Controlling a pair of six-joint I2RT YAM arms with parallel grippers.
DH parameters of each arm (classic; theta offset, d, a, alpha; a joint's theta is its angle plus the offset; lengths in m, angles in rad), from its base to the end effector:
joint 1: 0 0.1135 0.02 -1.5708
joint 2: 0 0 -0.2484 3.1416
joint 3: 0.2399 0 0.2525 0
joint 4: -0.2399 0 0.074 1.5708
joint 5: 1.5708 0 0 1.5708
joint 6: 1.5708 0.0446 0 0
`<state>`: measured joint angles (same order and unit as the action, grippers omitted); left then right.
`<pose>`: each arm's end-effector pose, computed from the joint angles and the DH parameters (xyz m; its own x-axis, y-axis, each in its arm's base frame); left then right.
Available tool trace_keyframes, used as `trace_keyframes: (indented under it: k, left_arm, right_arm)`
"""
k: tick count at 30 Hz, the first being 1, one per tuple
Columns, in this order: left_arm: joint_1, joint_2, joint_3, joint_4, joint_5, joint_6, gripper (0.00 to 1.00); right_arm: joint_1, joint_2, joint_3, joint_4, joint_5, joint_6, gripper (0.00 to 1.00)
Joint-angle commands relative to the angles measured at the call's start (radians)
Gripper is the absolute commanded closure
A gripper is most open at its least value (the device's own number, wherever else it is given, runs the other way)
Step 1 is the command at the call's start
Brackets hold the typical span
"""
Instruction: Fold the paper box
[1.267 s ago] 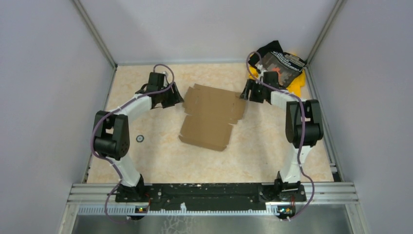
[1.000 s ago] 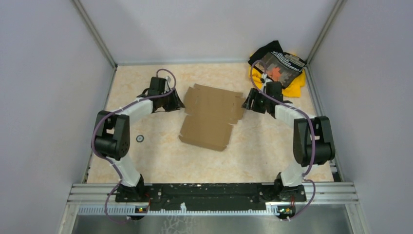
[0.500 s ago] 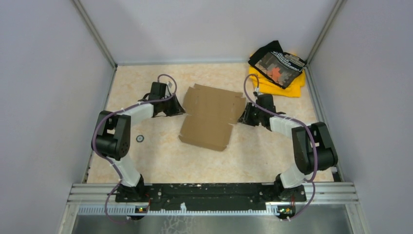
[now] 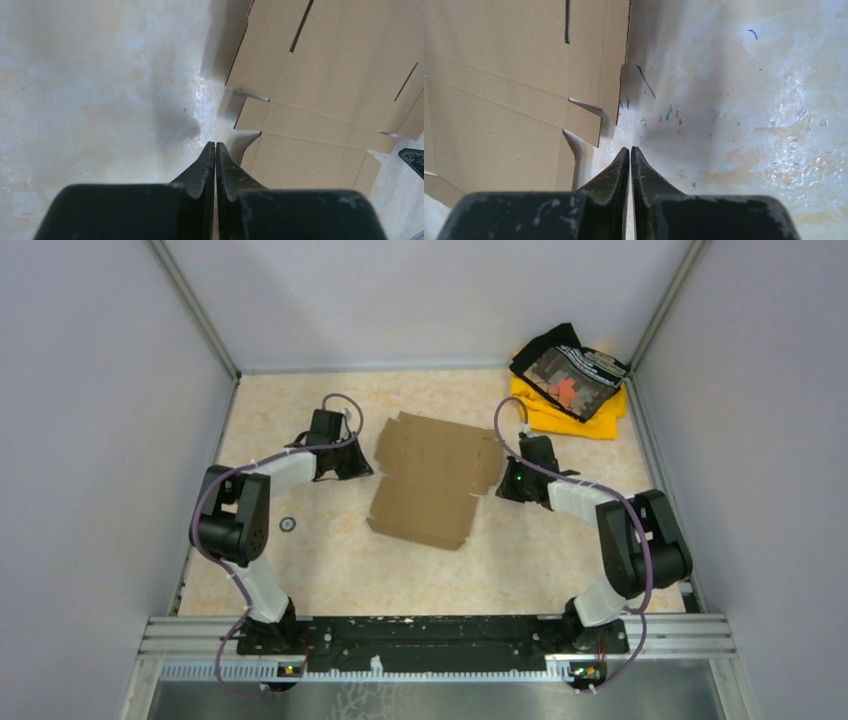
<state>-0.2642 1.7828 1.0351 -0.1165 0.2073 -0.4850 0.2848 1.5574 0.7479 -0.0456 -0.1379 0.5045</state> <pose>0.3541 -0.1053 0.1441 -0.8288 -0.2484 -0.5014 -0.0021 0.8974 -0.4412 0.2928 0.0921 0.1365 -0.8104 0.2616 -0.5243 0.0307 0.9125 0.4080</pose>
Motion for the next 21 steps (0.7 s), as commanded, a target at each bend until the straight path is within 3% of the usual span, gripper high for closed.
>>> trace_keyframes:
  k: [1, 21]
  left_arm:
    - [-0.004, 0.048, 0.059, -0.028, -0.032, 0.027, 0.95]
    - [-0.041, 0.130, 0.122, -0.003, -0.030, 0.028, 0.96]
  right_arm:
    - [0.029, 0.014, 0.051, -0.016, 0.079, -0.017, 0.96]
    - [0.087, 0.107, 0.119, 0.008, 0.099, 0.017, 0.96]
